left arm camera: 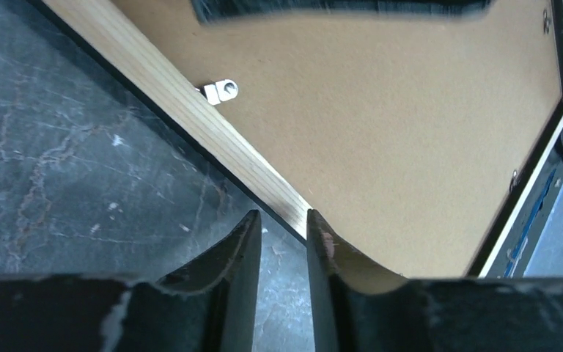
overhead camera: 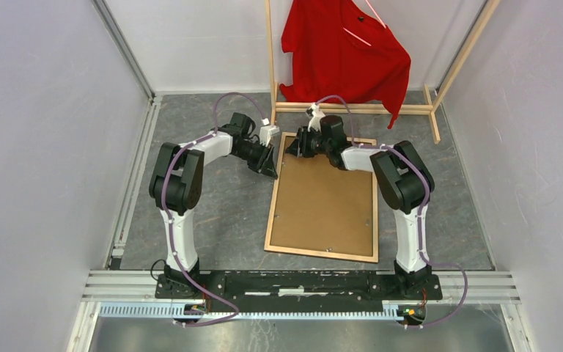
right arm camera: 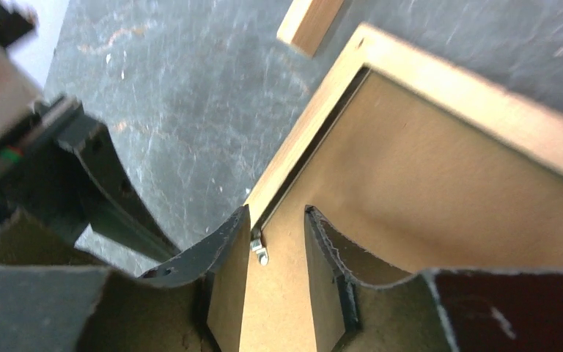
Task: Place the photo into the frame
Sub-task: Install the photo frame at the center of the board.
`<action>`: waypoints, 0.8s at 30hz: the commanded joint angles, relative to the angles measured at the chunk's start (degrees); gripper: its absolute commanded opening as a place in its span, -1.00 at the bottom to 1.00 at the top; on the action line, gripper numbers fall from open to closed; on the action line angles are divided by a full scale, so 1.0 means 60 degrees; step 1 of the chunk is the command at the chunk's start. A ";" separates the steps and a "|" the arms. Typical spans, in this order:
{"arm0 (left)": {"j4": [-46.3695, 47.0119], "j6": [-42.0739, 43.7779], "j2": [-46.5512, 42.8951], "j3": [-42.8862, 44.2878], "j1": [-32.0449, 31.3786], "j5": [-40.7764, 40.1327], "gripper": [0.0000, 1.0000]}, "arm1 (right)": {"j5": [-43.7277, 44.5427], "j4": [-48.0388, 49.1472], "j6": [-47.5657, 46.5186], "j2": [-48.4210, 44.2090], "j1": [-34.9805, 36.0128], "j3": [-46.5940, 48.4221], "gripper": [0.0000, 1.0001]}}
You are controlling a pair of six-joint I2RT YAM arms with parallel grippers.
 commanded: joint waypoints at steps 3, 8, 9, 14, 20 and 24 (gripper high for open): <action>-0.1269 0.1430 -0.1041 0.0057 0.0037 -0.0122 -0.17 | 0.0624 -0.0682 -0.0286 -0.0334 -0.0091 0.1185 -0.09; -0.1593 0.1784 -0.1709 -0.0341 0.0360 -0.0324 0.05 | 0.1231 -0.1100 -0.0563 -0.1121 -0.0028 0.0557 0.11; -0.1679 0.1905 -0.1817 -0.0361 0.0432 -0.0365 0.13 | 0.1571 -0.1322 -0.0729 -0.1503 -0.0041 0.0316 0.21; -0.1923 0.2687 -0.1899 -0.0437 0.0452 -0.1156 0.14 | 0.3791 -0.2595 -0.1178 -0.3996 -0.0612 -0.1226 0.79; -0.1536 0.3510 -0.2416 -0.1632 -0.0232 -0.2710 0.05 | 0.5876 -0.3532 -0.0760 -0.6079 -0.2485 -0.3497 0.96; -0.1498 0.3803 -0.2778 -0.2366 -0.0812 -0.3141 0.04 | 0.5888 -0.3220 -0.0527 -0.6100 -0.3405 -0.4357 0.96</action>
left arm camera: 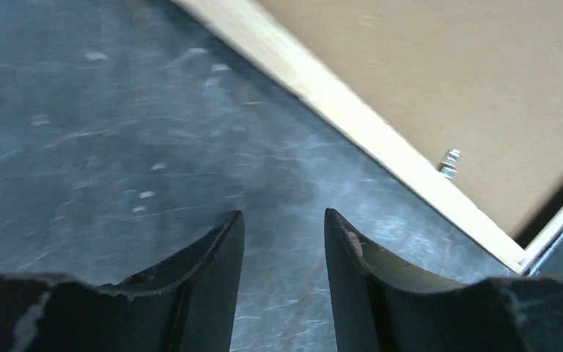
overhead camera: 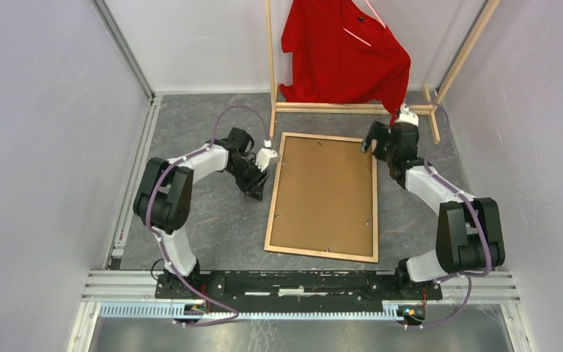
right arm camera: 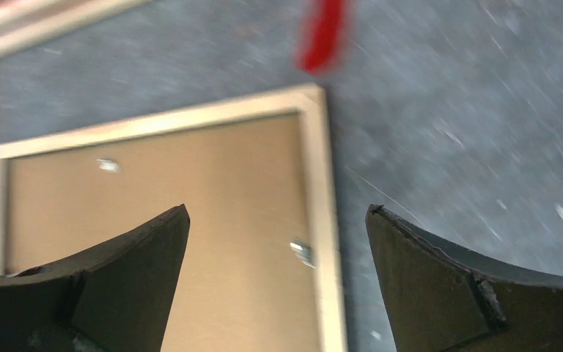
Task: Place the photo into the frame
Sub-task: Install the photo frame at the center of the board, then adjust the photo frame at the center of the board.
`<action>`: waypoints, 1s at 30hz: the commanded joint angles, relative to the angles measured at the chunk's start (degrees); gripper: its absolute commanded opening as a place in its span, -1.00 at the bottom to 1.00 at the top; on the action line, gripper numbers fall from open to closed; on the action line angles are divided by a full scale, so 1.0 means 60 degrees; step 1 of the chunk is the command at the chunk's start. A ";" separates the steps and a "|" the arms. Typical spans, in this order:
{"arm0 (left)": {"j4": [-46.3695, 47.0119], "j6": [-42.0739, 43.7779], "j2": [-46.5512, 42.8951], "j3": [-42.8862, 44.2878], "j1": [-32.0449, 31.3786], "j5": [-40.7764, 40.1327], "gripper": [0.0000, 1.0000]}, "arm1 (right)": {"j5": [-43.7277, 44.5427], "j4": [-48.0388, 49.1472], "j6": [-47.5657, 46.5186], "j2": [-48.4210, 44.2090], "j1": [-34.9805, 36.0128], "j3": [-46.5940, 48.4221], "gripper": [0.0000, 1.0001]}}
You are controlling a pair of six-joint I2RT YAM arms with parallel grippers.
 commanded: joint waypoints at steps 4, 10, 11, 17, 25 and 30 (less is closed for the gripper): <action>0.0244 0.1085 -0.1002 -0.1133 -0.0982 -0.1096 -0.02 | 0.0396 0.0149 0.0420 0.0882 -0.0796 -0.1068 0.96; 0.0634 0.1290 -0.1472 -0.1909 -0.1615 -0.1398 -0.03 | -0.0650 0.1027 0.0734 0.1736 -0.0831 -0.1029 0.96; 0.0635 0.1312 -0.1516 -0.1978 -0.1871 -0.1461 -0.03 | -0.1153 0.1242 0.0808 0.1840 -0.0825 -0.1009 0.97; 0.0636 0.1466 -0.1408 -0.2100 -0.3440 -0.1579 0.01 | -0.2394 0.1395 0.0976 0.3125 0.0099 0.0281 0.96; 0.0055 0.1581 -0.0453 -0.1184 -0.5297 -0.1295 0.09 | -0.3222 0.0925 0.0837 0.4559 0.1714 0.2236 0.96; -0.0376 0.1607 0.0048 -0.0516 -0.6105 -0.0911 0.16 | -0.3295 0.0820 0.0717 0.4700 0.2087 0.2421 0.96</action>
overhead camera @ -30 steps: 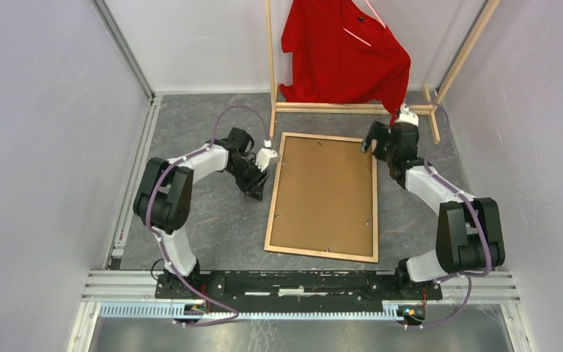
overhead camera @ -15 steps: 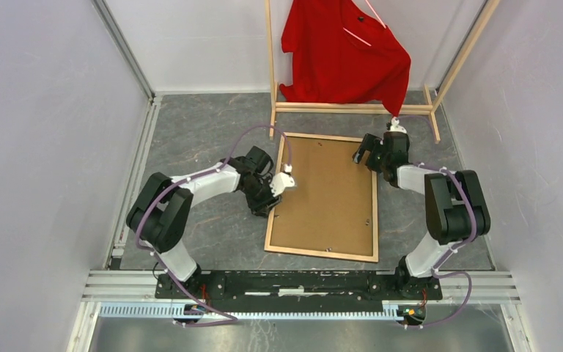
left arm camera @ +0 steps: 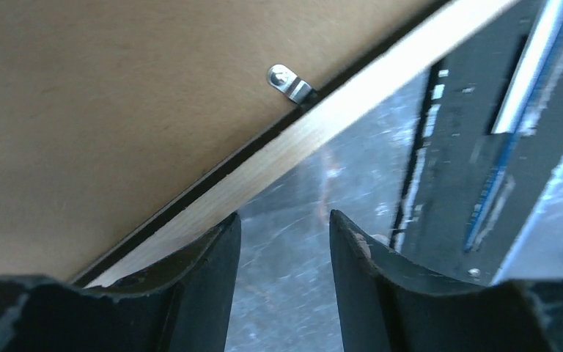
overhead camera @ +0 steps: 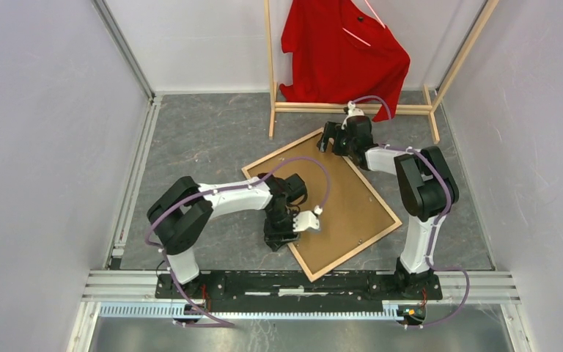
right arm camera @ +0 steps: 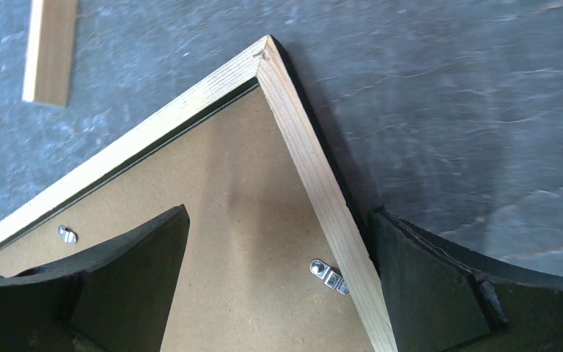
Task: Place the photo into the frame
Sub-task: Adjust the photo frame at the center of the board.
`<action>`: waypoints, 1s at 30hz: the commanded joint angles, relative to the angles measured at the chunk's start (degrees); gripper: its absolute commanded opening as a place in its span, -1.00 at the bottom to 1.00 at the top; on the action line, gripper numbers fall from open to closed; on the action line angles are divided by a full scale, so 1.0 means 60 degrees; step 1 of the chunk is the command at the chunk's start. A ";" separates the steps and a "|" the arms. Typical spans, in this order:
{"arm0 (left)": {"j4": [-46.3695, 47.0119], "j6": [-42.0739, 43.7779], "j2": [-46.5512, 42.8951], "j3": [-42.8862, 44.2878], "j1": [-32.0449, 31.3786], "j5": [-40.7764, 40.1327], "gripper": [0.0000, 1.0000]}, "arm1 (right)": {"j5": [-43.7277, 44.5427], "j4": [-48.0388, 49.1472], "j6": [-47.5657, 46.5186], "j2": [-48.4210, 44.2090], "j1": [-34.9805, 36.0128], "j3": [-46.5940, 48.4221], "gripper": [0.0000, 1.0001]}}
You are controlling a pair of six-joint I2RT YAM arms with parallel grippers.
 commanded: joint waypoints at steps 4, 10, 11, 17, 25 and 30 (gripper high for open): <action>0.0712 0.0359 0.1175 0.1330 -0.0846 0.1269 0.36 | -0.2481 -0.0593 0.0129 0.0446 0.1308 0.0735 0.96; -0.0555 0.0692 0.0432 0.2105 -0.0405 0.1701 0.98 | -0.3087 -0.1725 -0.0728 0.1293 0.2008 0.2573 0.96; -0.0734 0.0787 0.0200 0.2067 -0.0247 0.1737 0.99 | -0.2890 -0.1926 -0.0816 0.1225 0.1987 0.2729 0.96; -0.2231 0.1043 -0.0943 0.2378 0.1097 0.3129 1.00 | -0.1683 -0.2400 -0.0950 -0.0076 0.1139 0.2579 0.96; -0.2673 0.1659 -0.1843 0.3077 0.4052 0.3245 1.00 | 0.0014 -0.3486 -0.1133 -0.3287 0.0207 0.0263 0.96; -0.0678 0.0774 -0.0962 0.3364 0.7030 0.2132 0.74 | 0.0534 -0.4934 -0.0590 -0.5010 -0.0417 -0.1858 0.96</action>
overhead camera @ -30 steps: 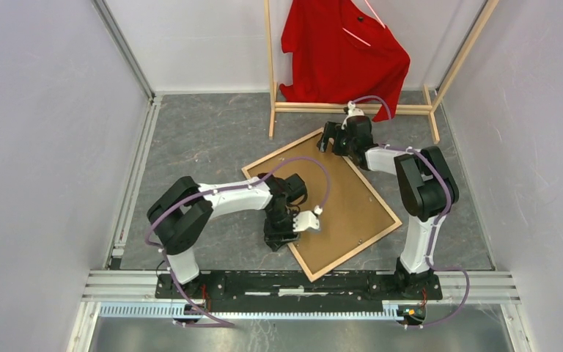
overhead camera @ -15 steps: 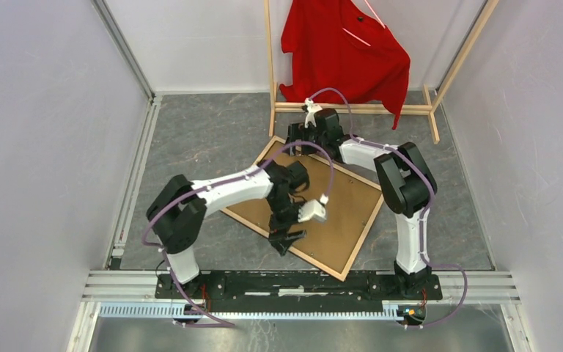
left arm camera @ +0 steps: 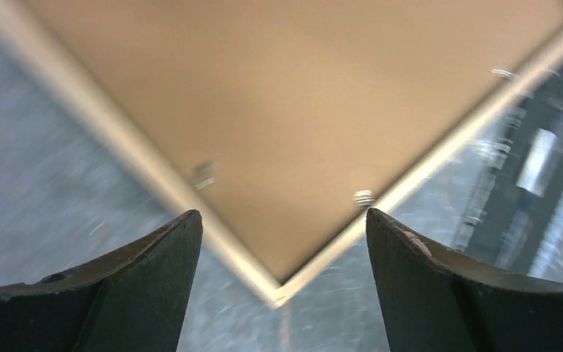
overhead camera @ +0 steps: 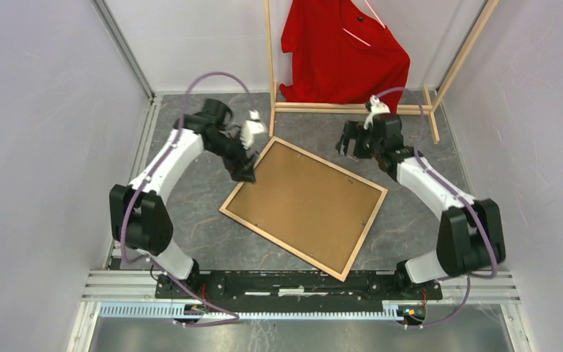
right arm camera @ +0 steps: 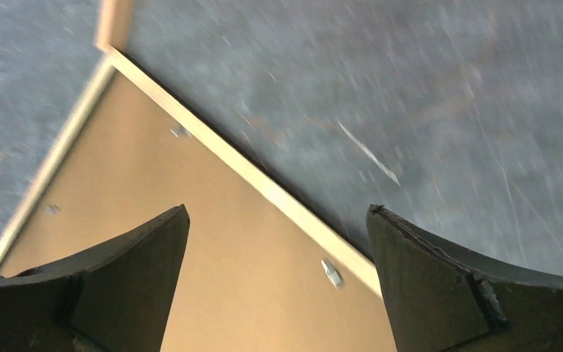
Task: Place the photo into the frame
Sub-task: Adjust the photo frame at the center of the board.
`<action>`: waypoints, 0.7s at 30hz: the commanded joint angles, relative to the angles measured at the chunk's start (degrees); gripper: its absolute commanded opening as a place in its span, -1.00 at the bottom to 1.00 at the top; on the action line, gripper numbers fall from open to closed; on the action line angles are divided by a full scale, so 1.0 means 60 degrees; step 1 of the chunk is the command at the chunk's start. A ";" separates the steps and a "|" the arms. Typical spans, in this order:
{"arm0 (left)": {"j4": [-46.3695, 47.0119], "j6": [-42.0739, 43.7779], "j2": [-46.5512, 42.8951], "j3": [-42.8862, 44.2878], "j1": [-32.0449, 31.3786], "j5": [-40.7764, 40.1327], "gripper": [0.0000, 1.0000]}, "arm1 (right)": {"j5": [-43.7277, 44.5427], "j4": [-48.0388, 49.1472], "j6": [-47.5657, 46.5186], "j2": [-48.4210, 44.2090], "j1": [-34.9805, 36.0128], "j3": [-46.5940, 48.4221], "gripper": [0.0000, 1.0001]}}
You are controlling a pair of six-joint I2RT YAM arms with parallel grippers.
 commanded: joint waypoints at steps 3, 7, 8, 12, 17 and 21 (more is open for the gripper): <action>0.1725 -0.0678 0.1790 0.1056 0.2942 -0.1526 0.51 | 0.1316 -0.1976 0.0492 -0.2247 -0.0278 -0.2606 0.96; 0.2545 -0.1283 0.2807 0.1258 0.3487 -0.2290 0.37 | 0.2119 -0.2829 0.0900 -0.4106 -0.0357 -0.4053 0.96; 0.2887 -0.1359 0.2830 0.0999 0.3488 -0.2385 0.36 | 0.2252 -0.2987 0.1099 -0.4480 -0.0392 -0.4368 0.96; 0.3658 -0.1599 0.2903 0.0202 0.3488 -0.2115 0.41 | 0.2100 -0.2733 0.1767 -0.5461 -0.0741 -0.5978 0.96; 0.3777 -0.1517 0.2818 -0.0523 0.3238 -0.1829 0.43 | 0.0389 -0.0792 0.2428 -0.5734 -0.0973 -0.7210 0.96; 0.4023 -0.1232 0.2576 -0.1596 0.2744 -0.1977 0.45 | -0.0615 0.0447 0.2571 -0.4900 -0.1211 -0.7014 0.96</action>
